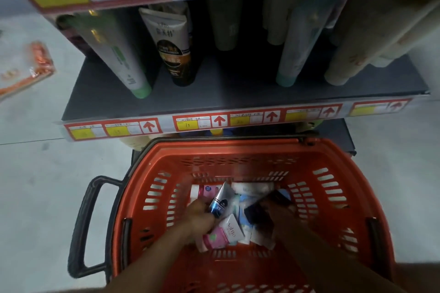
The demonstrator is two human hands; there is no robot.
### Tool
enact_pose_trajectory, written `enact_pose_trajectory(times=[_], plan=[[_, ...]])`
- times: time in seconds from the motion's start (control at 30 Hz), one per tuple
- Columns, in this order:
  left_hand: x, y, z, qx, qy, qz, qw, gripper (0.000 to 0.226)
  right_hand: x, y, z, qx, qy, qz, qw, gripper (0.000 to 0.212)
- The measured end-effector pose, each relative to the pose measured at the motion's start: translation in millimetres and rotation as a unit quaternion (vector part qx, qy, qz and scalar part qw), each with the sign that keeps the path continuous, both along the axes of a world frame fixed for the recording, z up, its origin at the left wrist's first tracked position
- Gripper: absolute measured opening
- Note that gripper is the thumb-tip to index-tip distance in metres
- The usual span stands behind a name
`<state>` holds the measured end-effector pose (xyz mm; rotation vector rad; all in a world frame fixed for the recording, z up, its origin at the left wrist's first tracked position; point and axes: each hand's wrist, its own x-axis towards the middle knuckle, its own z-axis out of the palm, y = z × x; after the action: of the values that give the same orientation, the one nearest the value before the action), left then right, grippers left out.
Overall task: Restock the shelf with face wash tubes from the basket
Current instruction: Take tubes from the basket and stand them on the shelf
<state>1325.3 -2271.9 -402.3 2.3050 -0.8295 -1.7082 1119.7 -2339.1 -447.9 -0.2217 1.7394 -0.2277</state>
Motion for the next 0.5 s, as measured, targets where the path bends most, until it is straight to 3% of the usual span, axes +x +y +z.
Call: enact_pose_trajectory(times=[0.1, 0.27, 0.5], plan=[[-2, 6, 18, 0.006, 0.079, 0.088, 0.993, 0.047, -5, 17, 17, 0.027, -0.108, 0.014, 0.994, 0.025], [-5, 16, 43, -0.015, 0.185, 0.185, 0.965, 0.043, -2, 26, 55, -0.011, -0.225, 0.018, 0.974, 0.011], [-13, 24, 89, -0.081, 0.301, 0.282, 0.908, 0.035, -8, 34, 112, -0.088, -0.308, -0.003, 0.947, 0.040]])
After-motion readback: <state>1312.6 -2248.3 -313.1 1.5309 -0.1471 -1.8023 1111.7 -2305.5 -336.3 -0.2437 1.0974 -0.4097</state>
